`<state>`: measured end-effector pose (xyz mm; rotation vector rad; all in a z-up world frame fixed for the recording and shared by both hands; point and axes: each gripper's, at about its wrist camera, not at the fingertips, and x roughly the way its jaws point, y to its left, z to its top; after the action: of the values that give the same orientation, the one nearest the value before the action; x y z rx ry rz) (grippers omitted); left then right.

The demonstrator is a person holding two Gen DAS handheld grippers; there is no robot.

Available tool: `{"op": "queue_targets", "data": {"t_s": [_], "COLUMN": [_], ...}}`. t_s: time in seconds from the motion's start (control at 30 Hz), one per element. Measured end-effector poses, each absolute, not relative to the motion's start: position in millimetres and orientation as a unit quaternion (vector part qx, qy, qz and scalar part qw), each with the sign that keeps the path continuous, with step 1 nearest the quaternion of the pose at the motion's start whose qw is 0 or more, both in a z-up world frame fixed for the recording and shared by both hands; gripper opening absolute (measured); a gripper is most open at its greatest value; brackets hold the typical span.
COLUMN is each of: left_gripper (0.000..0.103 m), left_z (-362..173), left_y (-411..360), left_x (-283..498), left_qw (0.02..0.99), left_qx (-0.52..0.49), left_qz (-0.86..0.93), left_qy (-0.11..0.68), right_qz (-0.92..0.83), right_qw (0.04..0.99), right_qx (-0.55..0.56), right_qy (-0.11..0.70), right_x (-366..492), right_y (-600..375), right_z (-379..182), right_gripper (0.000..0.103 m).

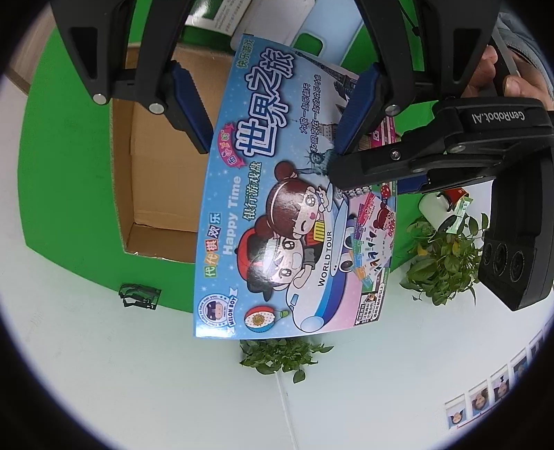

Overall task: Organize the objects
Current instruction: 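Lift the board game box with the right gripper and carry it over the large box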

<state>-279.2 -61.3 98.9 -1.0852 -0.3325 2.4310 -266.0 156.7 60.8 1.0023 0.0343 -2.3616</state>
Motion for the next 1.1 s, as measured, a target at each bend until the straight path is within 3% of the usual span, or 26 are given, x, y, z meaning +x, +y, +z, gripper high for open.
{"op": "queue_targets", "data": {"t_s": [1.1], "left_gripper": [0.056], "left_z": [-8.1], "left_y": [-55.3], "left_x": [-353.2], "left_qw": [0.178], "left_qx": [-0.509], "left_qz": [0.832], "left_qy": [-0.128], "right_qz": [-0.818], "right_qw": [0.291], "right_qx": [0.493], "right_qy": [-0.062], "right_x": [-348.9], "right_y": [160.4], "right_z": [-33.2], "right_gripper": [0.072]}}
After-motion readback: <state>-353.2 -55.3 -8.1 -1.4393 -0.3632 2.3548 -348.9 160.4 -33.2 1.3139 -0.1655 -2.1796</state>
